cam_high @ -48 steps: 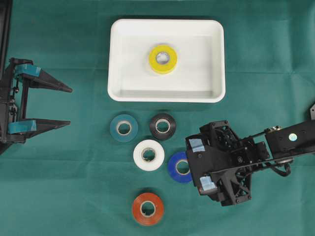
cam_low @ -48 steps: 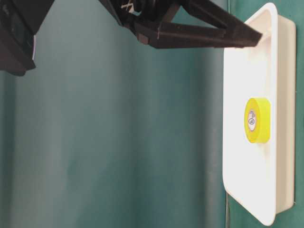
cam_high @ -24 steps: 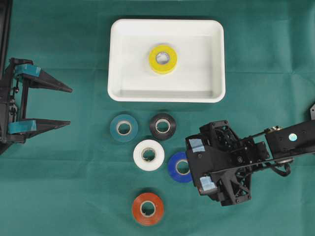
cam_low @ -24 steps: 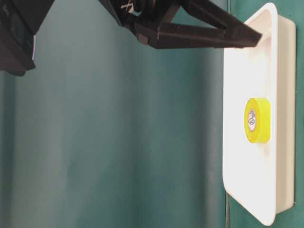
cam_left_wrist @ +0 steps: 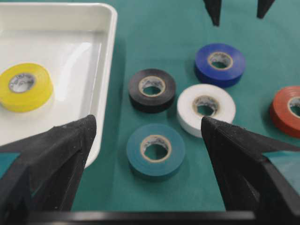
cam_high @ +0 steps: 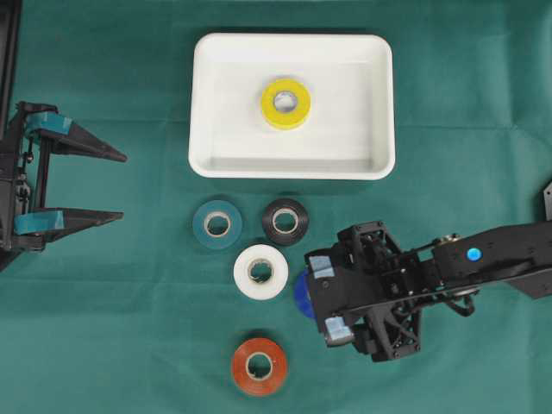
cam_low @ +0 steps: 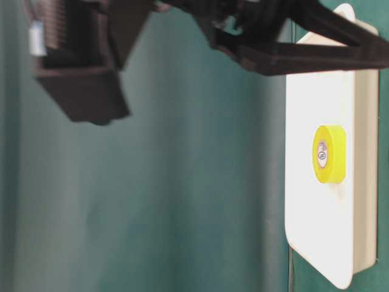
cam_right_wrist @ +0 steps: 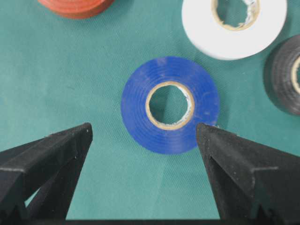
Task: Pick up the tape from a random location and place it into the white case.
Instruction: 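Position the right gripper above the blue tape roll and lower, then close the right gripper on the blue tape roll's rim, then lift the blue tape roll and carry it toward the white tray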
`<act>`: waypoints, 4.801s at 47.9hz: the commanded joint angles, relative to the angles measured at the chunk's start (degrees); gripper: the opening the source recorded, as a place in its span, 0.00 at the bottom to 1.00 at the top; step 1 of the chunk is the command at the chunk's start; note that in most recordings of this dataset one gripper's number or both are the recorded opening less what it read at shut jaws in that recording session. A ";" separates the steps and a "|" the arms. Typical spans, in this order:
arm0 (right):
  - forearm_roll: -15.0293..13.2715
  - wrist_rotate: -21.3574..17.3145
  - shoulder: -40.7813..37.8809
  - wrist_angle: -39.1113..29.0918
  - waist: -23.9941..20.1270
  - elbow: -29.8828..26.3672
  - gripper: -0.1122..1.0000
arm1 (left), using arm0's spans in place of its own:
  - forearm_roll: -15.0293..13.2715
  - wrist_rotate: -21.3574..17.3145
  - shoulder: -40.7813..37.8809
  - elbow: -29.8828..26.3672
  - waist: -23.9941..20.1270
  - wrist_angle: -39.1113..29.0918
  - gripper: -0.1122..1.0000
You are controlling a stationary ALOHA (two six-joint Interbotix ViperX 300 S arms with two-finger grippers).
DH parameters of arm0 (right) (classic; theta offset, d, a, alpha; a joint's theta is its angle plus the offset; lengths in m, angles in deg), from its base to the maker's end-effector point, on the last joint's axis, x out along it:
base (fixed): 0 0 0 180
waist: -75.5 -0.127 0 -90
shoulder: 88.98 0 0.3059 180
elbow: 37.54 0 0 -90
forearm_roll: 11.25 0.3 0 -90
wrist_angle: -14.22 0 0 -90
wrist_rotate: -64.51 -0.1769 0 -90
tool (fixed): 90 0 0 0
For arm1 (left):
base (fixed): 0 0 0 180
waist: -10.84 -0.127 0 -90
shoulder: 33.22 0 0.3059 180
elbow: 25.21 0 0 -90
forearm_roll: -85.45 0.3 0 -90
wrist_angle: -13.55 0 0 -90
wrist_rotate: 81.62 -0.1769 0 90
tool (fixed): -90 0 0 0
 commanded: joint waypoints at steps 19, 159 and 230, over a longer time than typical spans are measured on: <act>0.09 -0.09 -4.66 6.86 -0.26 -0.53 0.92 | 0.00 0.09 -0.35 -0.44 -0.18 0.09 0.98; -2.02 -2.37 8.79 -14.33 -0.18 -13.18 0.39 | -0.09 0.26 -0.35 -0.26 -0.79 -0.53 0.98; -4.39 -2.55 13.45 -19.07 -0.18 -13.89 0.39 | -0.18 0.53 -0.35 0.26 -1.05 -0.70 0.98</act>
